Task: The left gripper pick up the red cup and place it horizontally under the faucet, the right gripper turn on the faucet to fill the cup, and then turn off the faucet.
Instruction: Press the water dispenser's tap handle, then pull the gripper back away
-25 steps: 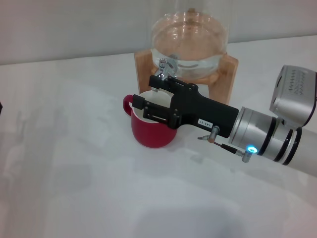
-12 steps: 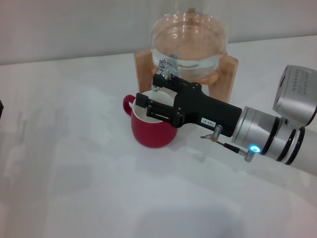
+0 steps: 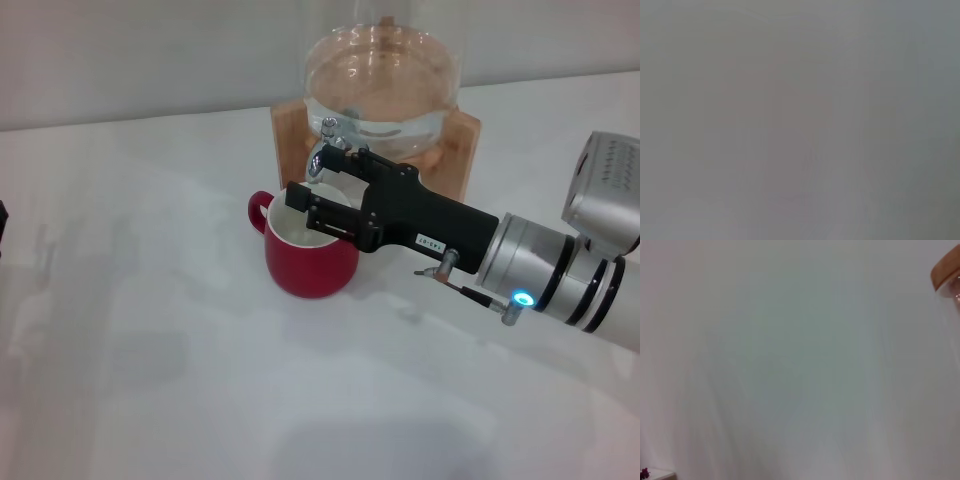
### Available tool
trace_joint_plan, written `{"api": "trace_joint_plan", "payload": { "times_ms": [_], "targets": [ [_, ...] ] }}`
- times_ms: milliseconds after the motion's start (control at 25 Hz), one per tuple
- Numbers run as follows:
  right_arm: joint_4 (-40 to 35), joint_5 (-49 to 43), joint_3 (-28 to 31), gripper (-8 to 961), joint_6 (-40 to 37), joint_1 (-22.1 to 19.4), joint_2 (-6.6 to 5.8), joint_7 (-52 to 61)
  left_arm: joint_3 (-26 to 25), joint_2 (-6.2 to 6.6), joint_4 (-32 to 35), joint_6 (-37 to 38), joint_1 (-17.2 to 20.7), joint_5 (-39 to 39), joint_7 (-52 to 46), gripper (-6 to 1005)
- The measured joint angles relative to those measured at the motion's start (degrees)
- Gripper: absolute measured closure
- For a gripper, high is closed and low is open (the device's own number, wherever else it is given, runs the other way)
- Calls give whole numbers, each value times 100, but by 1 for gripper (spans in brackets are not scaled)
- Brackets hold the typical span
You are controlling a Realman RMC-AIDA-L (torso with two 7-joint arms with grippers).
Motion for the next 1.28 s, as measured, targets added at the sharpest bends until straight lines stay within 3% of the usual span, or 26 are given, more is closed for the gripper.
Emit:
{"api": "trace_joint_plan", "payload": {
  "times_ms": [1280],
  "targets": [
    [46,2,186,177,-16,-15,-34,-12,0,0,0,0,-38,3,0,375]
  ]
}}
